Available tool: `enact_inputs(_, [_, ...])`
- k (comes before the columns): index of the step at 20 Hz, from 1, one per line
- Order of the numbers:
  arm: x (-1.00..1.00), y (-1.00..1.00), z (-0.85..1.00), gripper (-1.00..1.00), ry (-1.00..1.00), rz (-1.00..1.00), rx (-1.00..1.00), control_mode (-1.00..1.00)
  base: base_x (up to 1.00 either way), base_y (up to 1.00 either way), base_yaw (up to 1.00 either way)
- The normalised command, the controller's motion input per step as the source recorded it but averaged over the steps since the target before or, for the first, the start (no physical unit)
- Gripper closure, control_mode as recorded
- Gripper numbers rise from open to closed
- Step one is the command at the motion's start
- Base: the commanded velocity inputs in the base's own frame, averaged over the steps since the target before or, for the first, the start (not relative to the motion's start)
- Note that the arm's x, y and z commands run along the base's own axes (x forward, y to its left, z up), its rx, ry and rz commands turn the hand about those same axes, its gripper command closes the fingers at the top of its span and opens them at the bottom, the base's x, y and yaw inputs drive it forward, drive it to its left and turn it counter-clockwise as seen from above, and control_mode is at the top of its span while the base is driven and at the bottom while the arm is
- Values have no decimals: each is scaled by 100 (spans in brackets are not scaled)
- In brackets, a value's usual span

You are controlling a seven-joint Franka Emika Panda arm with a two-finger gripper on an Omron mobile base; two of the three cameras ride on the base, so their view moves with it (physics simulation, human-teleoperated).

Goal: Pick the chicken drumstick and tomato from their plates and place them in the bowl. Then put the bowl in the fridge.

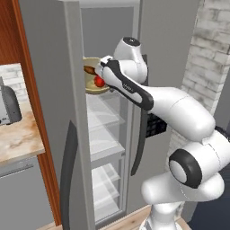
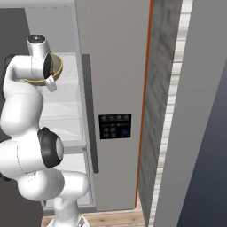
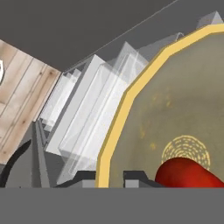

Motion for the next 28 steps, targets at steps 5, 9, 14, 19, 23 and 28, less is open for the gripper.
enact_inputs(5, [41, 22, 0, 100, 8, 0, -3, -100, 0, 0, 0])
enact_inputs(9, [37, 14, 0, 100, 6, 0, -1, -100, 0, 0, 0])
enact_inputs(14, [23, 3, -7, 100, 2, 0, -1, -100, 0, 0, 0])
enact_inputs(19, [22, 2, -15, 100, 0, 0, -3, -100, 0, 0, 0])
enact_inputs(23, [21, 7, -19, 100, 1, 0, -3, -100, 0, 0, 0])
enact_inputs(28, [27, 12, -19, 100, 5, 0, -1, -100, 0, 0, 0])
